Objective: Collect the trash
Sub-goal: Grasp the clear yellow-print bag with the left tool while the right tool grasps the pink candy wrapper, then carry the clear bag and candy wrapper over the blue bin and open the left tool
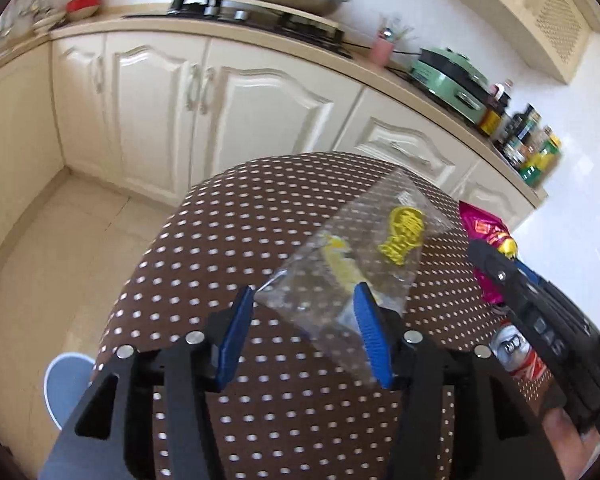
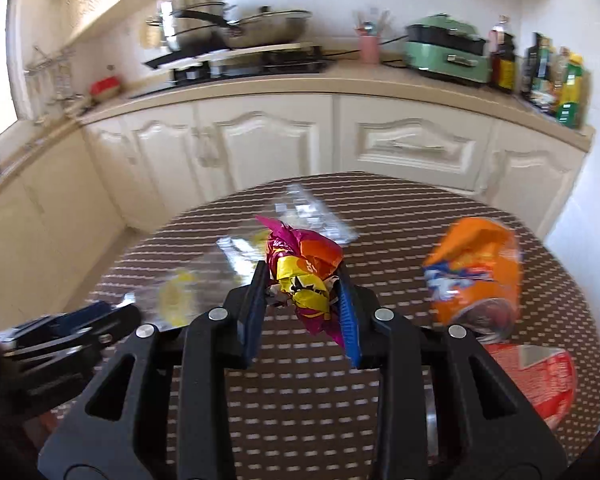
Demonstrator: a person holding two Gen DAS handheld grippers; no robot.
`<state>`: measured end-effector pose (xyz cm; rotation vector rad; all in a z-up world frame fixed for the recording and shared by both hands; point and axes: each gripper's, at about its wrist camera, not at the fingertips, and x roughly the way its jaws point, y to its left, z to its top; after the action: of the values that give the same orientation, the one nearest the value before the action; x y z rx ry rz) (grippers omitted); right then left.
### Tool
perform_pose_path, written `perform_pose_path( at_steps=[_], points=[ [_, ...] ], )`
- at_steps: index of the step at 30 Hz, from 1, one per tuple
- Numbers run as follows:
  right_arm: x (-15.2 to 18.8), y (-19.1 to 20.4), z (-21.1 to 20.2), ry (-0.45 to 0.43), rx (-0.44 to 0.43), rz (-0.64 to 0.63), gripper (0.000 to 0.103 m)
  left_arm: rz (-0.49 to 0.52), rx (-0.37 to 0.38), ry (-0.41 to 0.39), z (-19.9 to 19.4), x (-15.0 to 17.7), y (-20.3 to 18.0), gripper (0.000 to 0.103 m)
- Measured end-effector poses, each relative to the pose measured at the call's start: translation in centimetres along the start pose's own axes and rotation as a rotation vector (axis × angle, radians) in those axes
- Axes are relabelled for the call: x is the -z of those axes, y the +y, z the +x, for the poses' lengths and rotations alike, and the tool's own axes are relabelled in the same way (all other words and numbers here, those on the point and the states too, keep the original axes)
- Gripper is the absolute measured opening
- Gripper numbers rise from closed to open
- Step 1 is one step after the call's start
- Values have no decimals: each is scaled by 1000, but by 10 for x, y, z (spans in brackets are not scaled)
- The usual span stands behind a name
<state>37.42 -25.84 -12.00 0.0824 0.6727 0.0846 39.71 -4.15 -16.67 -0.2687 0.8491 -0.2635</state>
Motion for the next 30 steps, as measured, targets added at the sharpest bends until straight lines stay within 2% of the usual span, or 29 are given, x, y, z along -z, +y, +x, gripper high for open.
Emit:
perform_pose_path(
  at_steps=[5,7,10,13,14,15,16,18,20,21,25,30],
  points=[
    [8,20,13,42,-79,-18,32,-68,-11,34,5,5,13,58],
    [12,25,19,66,-87,-27,32,-81,14,53,9,8,14,59],
    [17,29,26,96,-100,-27,32,-81,10,44,13,8,10,57],
    [19,26,28,113,-106,-5,32,-94,55,58,18,6,9,55],
    [19,25,29,118,-107,-2,32,-90,63,58,19,7,7,46],
    [21,26,32,130,-106,-4,32,-81,76,68,21,8,5,33],
    [22,27,33,137,-109,-6,32,-88,87,81,24,9,3,29],
    [25,29,36,148,-106,-13,32,-91,107,83,26,11,0,13],
    [26,32,35,147,-106,-25,32,-85,114,70,23,12,-2,10],
    [26,33,35,148,-107,-26,32,-77,113,61,21,12,-3,4],
    [26,40,26,130,-116,-29,32,-50,95,-2,1,11,-5,3],
    [22,65,6,89,-159,-41,32,-80,41,-75,-36,12,15,3]
  ],
)
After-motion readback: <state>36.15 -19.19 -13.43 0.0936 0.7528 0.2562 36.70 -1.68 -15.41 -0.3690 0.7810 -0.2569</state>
